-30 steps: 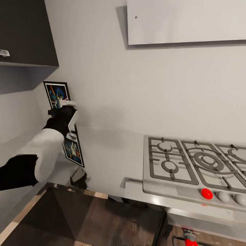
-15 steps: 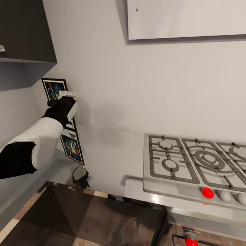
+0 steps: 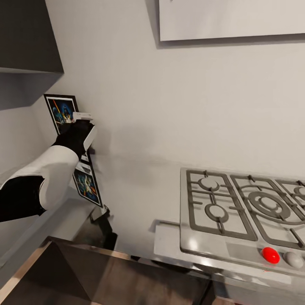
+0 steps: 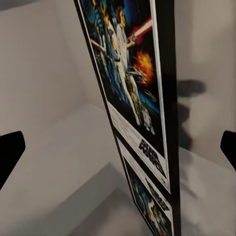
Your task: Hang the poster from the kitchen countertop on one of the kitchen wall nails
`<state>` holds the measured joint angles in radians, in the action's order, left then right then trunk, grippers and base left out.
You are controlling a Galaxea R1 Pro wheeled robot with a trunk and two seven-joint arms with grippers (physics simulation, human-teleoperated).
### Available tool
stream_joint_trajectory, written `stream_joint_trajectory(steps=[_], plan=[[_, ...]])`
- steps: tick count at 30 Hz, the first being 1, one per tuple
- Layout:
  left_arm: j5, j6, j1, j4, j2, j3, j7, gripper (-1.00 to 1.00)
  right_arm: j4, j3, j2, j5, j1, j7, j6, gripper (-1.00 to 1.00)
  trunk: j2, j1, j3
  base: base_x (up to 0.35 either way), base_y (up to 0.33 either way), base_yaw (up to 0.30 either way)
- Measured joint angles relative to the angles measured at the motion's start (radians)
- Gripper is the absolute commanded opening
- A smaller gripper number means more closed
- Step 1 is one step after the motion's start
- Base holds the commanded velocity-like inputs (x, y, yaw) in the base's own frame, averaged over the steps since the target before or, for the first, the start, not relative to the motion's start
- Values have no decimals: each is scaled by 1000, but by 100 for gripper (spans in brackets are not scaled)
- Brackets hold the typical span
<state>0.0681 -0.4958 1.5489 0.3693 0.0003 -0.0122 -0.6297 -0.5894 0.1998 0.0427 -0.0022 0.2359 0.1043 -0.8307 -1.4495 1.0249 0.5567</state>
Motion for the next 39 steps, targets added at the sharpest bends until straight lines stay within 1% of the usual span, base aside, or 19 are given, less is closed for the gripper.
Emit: stream_joint_trajectory(steps=[5,9,15,16,18,22,27,39], plan=[[0,0,0,-2,1,0,0,100,2,0,0,0,0,0,0,100,0,0,0,192,0,0],[0,0,0,-1,2,-1,0,100,7,-1,2,0,0,-1,3,100,0,0,0,70,0,0],[0,0,0,-2,5,-2,0,100,132,-3,4,-1,0,0,9,100,0,0,0,13,0,0],[0,0,0,-1,6,-2,0,100,177,-1,4,-3,-1,0,8,100,0,0,0,4,0,0],[0,0,0,0,6,-1,0,100,236,0,4,-5,-1,1,9,100,0,0,0,2,0,0],[0,1,0,1,6,-1,-1,100,301,3,5,-6,-1,-1,10,100,0,0,0,1,0,0],[1,1,0,0,6,-1,-2,100,316,4,5,-8,-2,-1,8,100,0,0,4,0,0,0],[0,1,0,-1,6,-1,-2,100,319,5,5,-9,-2,-1,8,100,0,0,22,0,0,0]])
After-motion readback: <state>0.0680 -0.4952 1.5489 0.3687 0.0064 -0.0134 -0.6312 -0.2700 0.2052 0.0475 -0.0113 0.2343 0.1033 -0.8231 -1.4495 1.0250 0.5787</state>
